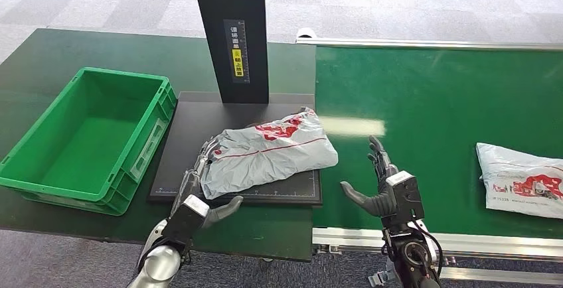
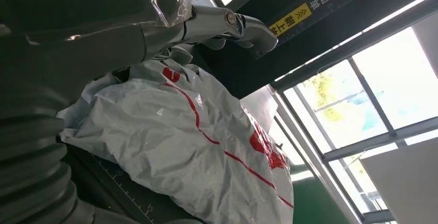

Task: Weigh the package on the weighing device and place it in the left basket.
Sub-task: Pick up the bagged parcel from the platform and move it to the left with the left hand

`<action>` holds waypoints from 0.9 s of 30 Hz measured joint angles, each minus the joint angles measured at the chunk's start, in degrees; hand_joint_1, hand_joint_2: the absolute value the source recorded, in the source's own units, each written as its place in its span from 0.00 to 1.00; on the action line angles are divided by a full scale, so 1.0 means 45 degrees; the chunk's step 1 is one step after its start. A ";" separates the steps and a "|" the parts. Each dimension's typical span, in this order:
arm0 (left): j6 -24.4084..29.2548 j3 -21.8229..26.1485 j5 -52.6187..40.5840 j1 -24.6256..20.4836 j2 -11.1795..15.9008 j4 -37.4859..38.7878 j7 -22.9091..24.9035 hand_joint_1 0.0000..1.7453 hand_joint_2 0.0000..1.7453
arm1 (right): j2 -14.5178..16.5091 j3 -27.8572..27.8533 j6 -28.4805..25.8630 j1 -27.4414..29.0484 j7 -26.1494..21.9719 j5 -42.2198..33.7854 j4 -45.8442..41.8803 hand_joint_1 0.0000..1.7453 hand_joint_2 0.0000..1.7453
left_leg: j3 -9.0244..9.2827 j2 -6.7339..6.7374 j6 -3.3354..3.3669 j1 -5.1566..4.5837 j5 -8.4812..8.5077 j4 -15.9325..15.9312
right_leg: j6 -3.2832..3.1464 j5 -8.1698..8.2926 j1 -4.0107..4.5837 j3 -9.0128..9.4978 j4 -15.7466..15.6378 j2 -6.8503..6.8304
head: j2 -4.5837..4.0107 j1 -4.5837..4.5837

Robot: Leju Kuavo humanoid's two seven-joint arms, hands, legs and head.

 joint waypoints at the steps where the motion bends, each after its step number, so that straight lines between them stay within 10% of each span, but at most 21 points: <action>1: 0.0405 -0.0089 -0.0593 -0.0102 0.0012 0.0035 0.0119 0.00 1.00 | 0.0009 0.0002 0.0045 0.0010 -0.0021 -0.0028 0.0002 0.00 1.00 | -0.0001 -0.0002 0.0000 0.0000 0.0000 0.0000 | 0.0000 0.0000 0.0000 -0.0002 0.0000 -0.0001 | 0.0000 0.0001; 7: 0.2429 -0.1395 -0.6474 -0.2112 -0.0095 0.1143 0.2271 0.00 1.00 | 0.0254 0.0205 0.0115 -0.0012 -0.0313 0.0198 0.0276 0.00 1.00 | 0.0004 -0.0016 0.0006 -0.0001 0.0009 0.0001 | 0.0000 0.0004 0.0000 0.0013 -0.0001 -0.0006 | 0.0000 0.0001; 13: -0.1455 -0.2797 -0.8221 -0.4816 -0.0771 0.4429 0.4997 0.00 1.00 | 0.0439 0.0342 0.0119 -0.0355 -0.0550 0.0529 0.0789 0.00 1.00 | 0.0015 -0.0006 0.0008 -0.0003 0.0013 0.0004 | 0.0007 0.0018 -0.0003 0.0018 0.0001 0.0002 | 0.0000 0.0000; 21: -0.2293 -0.3274 -0.8501 -0.6392 -0.1274 0.7486 0.6244 0.01 1.00 | 0.0686 0.0200 -0.0090 -0.0259 -0.0767 0.0536 0.0641 0.00 1.00 | 0.0003 0.0001 0.0008 -0.0001 0.0009 0.0003 | 0.0009 0.0012 -0.0001 0.0006 0.0002 0.0004 | 0.0000 -0.0002; 25: -0.2458 -0.3236 -0.8254 -0.6714 -0.1332 0.8026 0.6411 0.93 1.00 | 0.0845 0.0000 -0.0118 -0.0188 -0.0731 0.0403 0.0303 0.00 1.00 | 0.0022 0.0006 0.0008 -0.0002 0.0009 0.0001 | 0.0009 0.0013 -0.0002 0.0025 0.0002 0.0008 | 0.0000 0.0000; 27: -0.2085 -0.3160 -0.8032 -0.6721 -0.1336 0.8151 0.6299 0.94 1.00 | 0.0871 -0.0055 -0.0121 -0.0130 -0.0721 0.0378 0.0212 0.00 1.00 | 0.0030 0.0009 0.0008 -0.0002 0.0011 0.0002 | 0.0009 0.0015 -0.0002 0.0031 0.0001 0.0011 | 0.0000 0.0001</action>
